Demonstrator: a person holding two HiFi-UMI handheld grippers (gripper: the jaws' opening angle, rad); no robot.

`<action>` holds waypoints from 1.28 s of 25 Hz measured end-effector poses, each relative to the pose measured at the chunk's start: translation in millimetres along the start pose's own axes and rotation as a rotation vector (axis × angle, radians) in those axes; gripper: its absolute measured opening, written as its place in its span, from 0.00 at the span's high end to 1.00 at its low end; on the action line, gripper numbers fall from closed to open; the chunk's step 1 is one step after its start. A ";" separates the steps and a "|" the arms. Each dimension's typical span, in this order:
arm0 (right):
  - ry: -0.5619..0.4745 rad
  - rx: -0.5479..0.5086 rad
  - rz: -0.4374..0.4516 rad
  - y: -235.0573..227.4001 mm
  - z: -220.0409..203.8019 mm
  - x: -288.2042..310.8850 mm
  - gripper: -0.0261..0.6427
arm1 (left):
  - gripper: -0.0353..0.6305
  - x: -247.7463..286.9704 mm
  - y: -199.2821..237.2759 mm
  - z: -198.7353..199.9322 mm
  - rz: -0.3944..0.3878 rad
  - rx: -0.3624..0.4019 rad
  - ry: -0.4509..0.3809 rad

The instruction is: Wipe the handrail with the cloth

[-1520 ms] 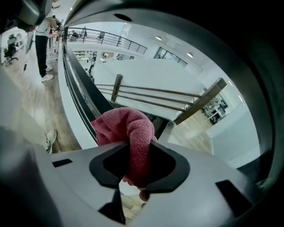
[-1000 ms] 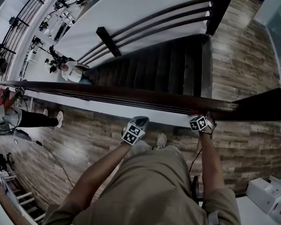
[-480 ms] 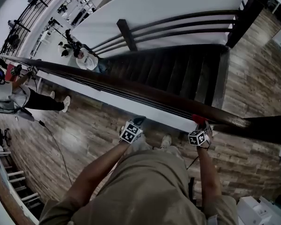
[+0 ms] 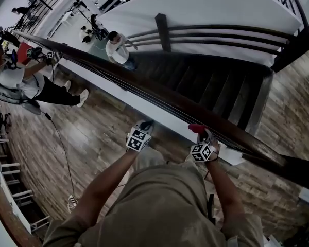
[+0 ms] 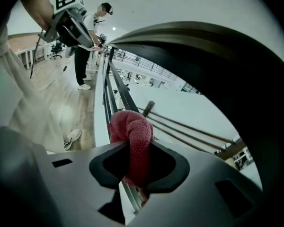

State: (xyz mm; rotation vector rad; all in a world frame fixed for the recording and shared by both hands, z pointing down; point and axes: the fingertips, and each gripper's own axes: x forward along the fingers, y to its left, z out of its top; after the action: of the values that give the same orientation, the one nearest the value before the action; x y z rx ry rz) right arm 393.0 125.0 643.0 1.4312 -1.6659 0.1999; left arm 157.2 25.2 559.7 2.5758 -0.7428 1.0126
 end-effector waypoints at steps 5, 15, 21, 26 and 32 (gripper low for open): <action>-0.126 -0.115 0.089 70.4 157.1 58.1 0.81 | 0.92 -35.2 135.2 -17.8 0.096 -0.073 -0.051; -0.213 -0.253 0.151 213.7 446.7 183.9 0.81 | 0.92 -104.1 385.8 -72.2 0.171 -0.188 -0.101; -0.210 -0.281 0.140 272.4 577.7 247.8 0.81 | 0.92 -141.4 487.6 -99.6 0.138 -0.171 -0.082; -0.194 -0.305 0.154 314.3 667.9 297.6 0.81 | 0.92 -164.8 561.0 -106.4 0.137 -0.133 -0.066; -0.137 -0.377 0.137 358.9 726.7 359.4 0.81 | 0.92 -181.6 602.2 -112.7 0.144 -0.142 -0.076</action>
State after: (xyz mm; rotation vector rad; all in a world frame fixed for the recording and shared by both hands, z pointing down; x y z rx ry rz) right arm -259.4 -475.1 622.5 1.0685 -1.8016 -0.1342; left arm -351.5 -361.5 553.8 2.4789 -0.9951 0.8719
